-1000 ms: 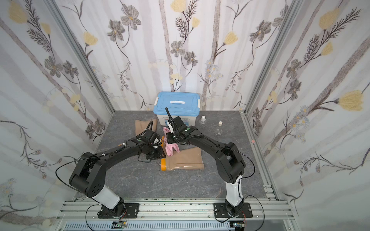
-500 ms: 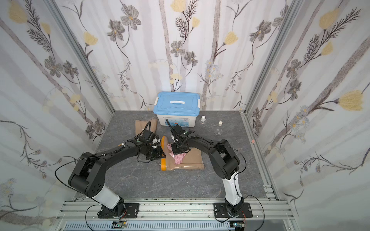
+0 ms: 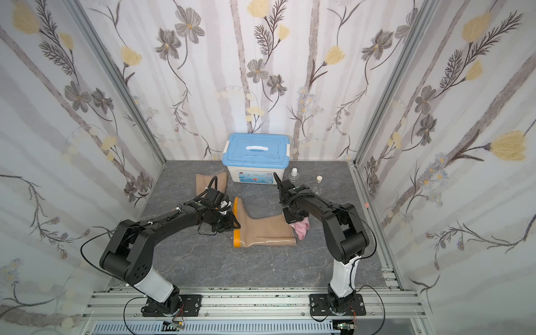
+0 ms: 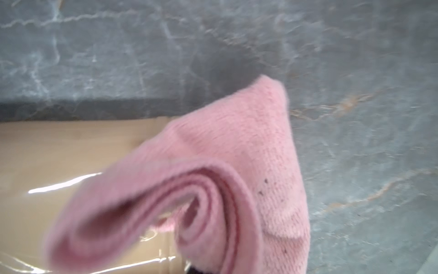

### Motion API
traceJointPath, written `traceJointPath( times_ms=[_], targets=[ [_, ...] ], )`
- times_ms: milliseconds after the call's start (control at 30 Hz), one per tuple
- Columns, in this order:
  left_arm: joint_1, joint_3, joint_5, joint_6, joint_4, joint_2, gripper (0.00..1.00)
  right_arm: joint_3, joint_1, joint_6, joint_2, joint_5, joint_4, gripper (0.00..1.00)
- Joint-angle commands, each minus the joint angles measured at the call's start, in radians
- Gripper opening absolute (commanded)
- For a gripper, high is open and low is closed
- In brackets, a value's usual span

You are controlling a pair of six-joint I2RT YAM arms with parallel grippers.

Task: Wipe the rubber boots with a cloth
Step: Wipe the dirt off the rubber boot.

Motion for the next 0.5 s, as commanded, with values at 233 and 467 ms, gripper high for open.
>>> traceJointPath(
  times_ms=[233, 467],
  targets=[
    [0.004, 0.008, -0.039, 0.017, 0.005, 0.012, 0.37, 0.173, 0.257, 0.132, 0.041, -0.446, 0.267, 0.00],
    [0.006, 0.011, -0.038, 0.021, 0.006, 0.019, 0.37, 0.158, 0.312, 0.137, 0.137, -0.533, 0.256, 0.00]
  ],
)
